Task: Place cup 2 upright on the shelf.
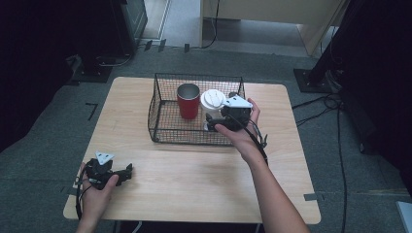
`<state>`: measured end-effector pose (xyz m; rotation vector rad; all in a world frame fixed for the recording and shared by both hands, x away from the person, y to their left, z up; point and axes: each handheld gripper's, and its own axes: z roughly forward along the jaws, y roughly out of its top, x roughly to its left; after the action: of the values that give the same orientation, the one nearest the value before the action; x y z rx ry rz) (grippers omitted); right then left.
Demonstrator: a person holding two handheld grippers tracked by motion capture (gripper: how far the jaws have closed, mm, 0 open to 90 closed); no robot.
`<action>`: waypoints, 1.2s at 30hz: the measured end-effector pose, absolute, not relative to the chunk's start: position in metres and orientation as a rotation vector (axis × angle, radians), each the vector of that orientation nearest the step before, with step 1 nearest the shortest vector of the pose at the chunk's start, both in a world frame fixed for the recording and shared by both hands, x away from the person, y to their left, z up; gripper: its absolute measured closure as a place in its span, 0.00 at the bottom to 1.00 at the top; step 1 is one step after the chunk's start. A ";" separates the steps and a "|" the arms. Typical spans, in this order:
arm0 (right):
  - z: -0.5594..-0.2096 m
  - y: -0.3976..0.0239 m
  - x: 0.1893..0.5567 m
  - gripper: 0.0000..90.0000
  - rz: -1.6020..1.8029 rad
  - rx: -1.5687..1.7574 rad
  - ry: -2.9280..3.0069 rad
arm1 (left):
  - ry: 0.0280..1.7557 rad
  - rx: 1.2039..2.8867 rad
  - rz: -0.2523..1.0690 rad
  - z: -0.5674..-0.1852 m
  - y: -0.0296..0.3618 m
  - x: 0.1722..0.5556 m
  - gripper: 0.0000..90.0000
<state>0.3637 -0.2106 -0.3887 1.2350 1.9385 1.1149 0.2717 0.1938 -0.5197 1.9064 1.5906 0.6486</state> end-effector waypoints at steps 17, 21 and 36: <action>-0.383 -0.244 0.333 0.00 1.175 1.239 1.864 | 1.590 1.908 0.648 -0.520 0.194 0.272 0.02; -0.385 -0.255 0.325 0.00 1.176 1.252 1.843 | 1.590 1.908 0.649 -0.520 0.194 0.272 0.02; -0.398 -0.291 0.304 0.00 1.173 1.315 1.784 | 1.591 1.907 0.648 -0.520 0.194 0.272 0.02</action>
<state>0.3043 -0.2906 -0.3975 1.3147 1.7838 1.1730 0.2717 0.1939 -0.5197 1.9075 1.5908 0.6482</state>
